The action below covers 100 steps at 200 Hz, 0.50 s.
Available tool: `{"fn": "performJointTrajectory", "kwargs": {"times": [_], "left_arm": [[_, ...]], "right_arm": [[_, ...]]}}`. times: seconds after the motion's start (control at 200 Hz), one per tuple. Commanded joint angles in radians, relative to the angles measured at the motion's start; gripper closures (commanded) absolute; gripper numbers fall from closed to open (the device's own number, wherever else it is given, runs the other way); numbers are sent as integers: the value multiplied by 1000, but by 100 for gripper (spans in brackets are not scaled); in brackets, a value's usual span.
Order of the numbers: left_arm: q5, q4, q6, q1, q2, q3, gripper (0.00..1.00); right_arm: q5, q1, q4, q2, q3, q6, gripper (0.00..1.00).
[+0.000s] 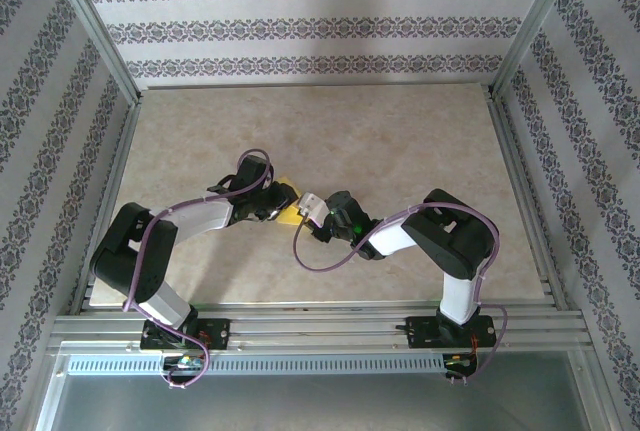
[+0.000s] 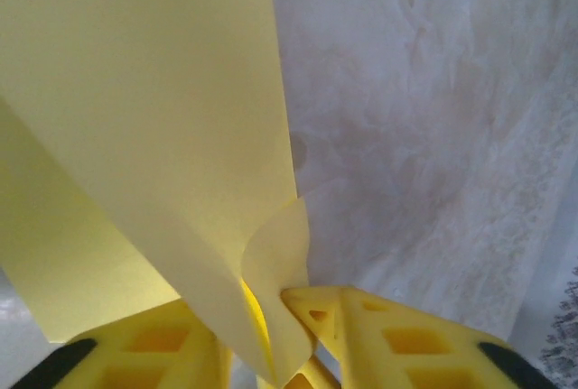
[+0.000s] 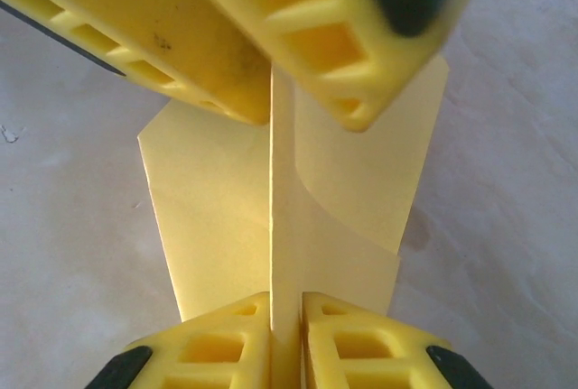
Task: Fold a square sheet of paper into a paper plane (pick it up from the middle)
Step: Fourth fold the wing at the center of the table.
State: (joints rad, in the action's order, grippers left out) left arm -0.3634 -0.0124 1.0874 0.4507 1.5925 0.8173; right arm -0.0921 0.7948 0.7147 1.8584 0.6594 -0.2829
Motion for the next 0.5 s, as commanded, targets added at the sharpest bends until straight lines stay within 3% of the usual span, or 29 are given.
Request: {"fn": "performJointTrajectory", "kwargs": {"times": [0.0, 0.26, 0.495], "left_arm": [[39, -81, -49, -16, -77, 18, 52], [117, -134, -87, -85, -282, -110, 43], [62, 0, -65, -85, -337, -216, 48]], "right_arm": [[-42, 6, -2, 16, 13, 51, 84], [-90, -3, -38, 5, 14, 185, 84], [-119, -3, -67, 22, 30, 304, 85]]}}
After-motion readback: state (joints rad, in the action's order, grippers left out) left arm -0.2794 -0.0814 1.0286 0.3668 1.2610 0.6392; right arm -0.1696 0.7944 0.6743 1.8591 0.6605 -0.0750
